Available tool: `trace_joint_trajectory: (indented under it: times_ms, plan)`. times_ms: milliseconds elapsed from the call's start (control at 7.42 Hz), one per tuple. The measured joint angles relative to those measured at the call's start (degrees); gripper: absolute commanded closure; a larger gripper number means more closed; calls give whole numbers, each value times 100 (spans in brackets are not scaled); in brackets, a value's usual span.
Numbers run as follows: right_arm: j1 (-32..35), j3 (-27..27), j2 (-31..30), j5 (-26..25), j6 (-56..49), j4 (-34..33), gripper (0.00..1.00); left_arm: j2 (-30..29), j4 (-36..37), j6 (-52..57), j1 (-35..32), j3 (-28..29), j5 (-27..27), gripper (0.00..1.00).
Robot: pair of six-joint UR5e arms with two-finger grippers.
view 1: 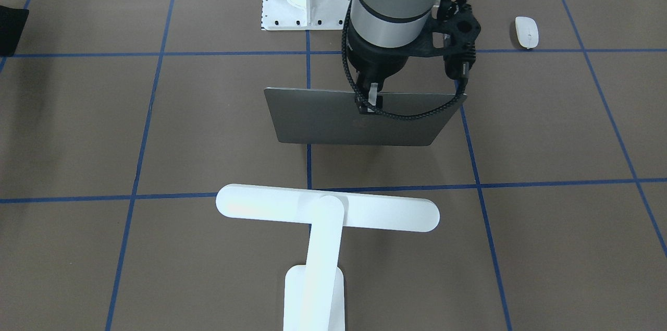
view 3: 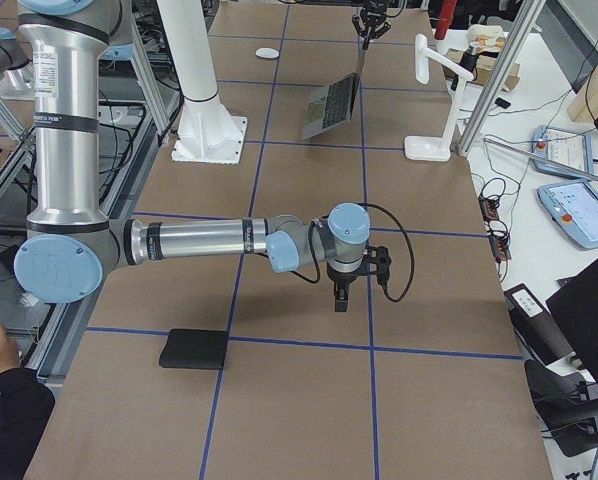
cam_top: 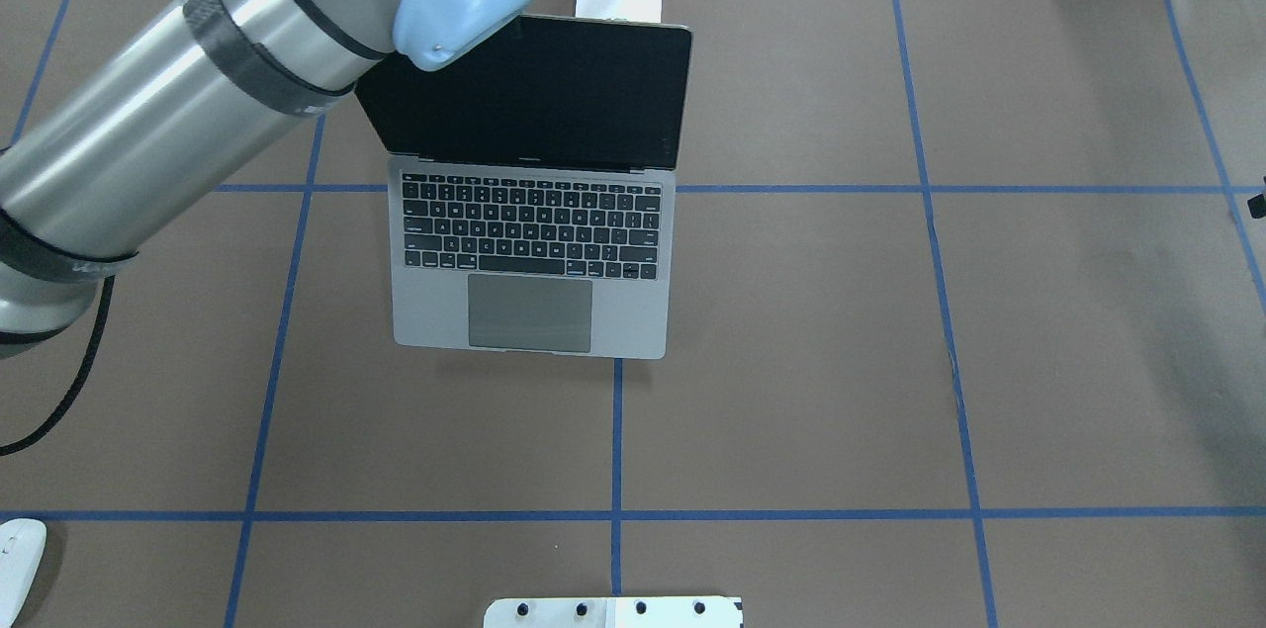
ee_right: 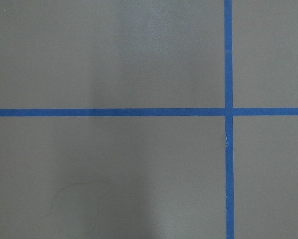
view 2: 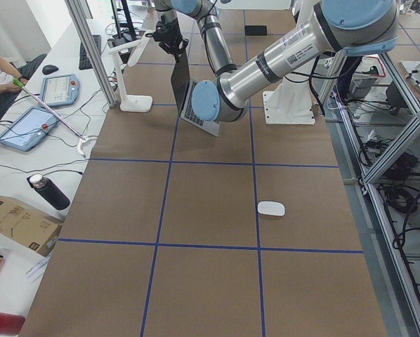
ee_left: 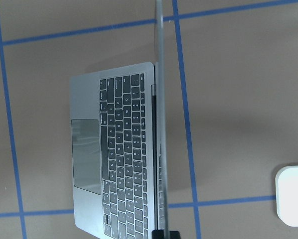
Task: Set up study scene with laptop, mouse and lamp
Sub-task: 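Swing the laptop with the left gripper to the table center before the lamp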
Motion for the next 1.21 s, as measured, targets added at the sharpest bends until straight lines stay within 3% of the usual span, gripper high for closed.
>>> trace_joint_trajectory:
  times_ms: [539,1213]
  plan:
    - [-1,-120,32,5,-7,8,0,-630,-1310,-737,250,1694,20,100]
    - [-4,-141,50,5,-7,2,0,-702,-2219,-509,265,2593,210,100]
